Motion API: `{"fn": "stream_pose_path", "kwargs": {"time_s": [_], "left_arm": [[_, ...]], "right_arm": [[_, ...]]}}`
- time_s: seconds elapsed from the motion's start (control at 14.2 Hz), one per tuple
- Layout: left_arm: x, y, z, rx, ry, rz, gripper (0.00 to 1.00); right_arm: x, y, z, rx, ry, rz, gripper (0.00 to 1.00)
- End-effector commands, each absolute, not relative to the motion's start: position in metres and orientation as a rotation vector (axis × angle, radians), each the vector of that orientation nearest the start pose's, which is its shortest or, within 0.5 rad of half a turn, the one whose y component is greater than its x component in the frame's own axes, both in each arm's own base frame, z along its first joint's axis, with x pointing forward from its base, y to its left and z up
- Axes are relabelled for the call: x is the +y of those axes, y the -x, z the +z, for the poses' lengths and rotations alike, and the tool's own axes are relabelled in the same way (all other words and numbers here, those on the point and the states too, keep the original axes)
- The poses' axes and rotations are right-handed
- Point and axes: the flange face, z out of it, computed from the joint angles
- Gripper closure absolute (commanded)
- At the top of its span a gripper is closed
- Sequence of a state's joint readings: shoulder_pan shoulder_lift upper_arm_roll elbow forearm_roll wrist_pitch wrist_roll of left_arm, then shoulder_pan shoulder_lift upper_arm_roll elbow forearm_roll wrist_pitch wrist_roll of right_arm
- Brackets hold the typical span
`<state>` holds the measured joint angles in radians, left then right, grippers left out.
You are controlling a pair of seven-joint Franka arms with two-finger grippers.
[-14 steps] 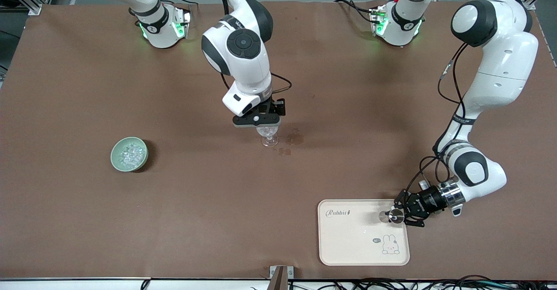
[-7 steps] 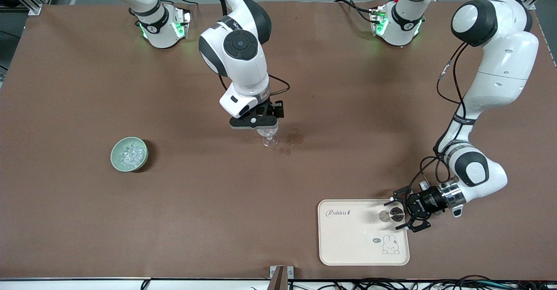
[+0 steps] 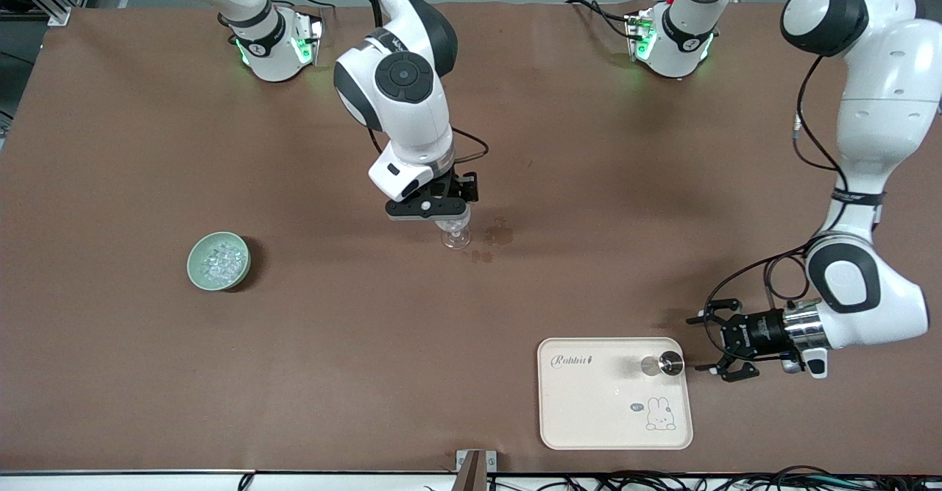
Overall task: Pour wine and add ice with both arms
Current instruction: 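Open the right gripper over the glass while the left gripper places the jigger, then open the left gripper off the jigger while the right gripper withdraws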
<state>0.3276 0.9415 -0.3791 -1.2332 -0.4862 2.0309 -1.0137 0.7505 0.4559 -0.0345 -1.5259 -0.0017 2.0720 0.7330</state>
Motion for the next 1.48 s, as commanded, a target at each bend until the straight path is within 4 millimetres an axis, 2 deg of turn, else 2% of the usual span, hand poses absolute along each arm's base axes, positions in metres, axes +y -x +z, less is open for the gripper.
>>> {"fn": "stream_pose_path", "kwargs": {"time_s": [0.0,0.21,0.49,0.57,0.78,0.92,0.99,1.13,1.2,1.34,1.41], "left_arm": [[-0.004,-0.744,0.288,1.471,-2.174,-0.476,0.0],[-0.033,-0.737,0.346,1.293,-2.386,-0.385,0.0],[-0.068,-0.722,0.401,0.962,-2.724,-0.211,0.0],[-0.078,-0.716,0.418,0.849,-2.802,-0.173,0.0],[-0.095,-0.698,0.468,0.625,-2.956,-0.08,0.0],[-0.104,-0.683,0.5,0.499,-3.037,-0.045,0.0],[-0.11,-0.675,0.517,0.431,-3.062,-0.025,0.0],[-0.118,-0.659,0.55,0.315,-3.097,0.015,0.0],[-0.131,-0.647,0.567,0.204,-3.123,0.054,0.0],[-0.132,-0.627,0.591,0.105,-3.183,0.115,0.0],[-0.139,-0.612,0.602,0.05,-3.191,0.124,0.0]], "right_arm": [[0.451,-0.528,0.412,0.051,3.097,-0.142,0.12],[0.434,-0.539,0.428,0.085,3.083,-0.164,0.12],[0.398,-0.559,0.457,0.154,3.058,-0.209,0.11],[0.378,-0.567,0.467,0.197,3.06,-0.205,0.11],[0.296,-0.592,0.496,0.185,3.103,-0.156,0.11],[0.243,-0.601,0.507,0.258,3.11,-0.139,0.11],[0.217,-0.603,0.513,0.29,3.107,-0.143,0.11],[0.163,-0.6,0.515,0.242,3.122,-0.129,0.11],[0.133,-0.598,0.515,0.237,3.128,-0.12,0.11],[0.09,-0.589,0.524,0.243,3.129,-0.124,0.11],[0.074,-0.581,0.525,0.222,3.134,-0.114,0.11]]}}
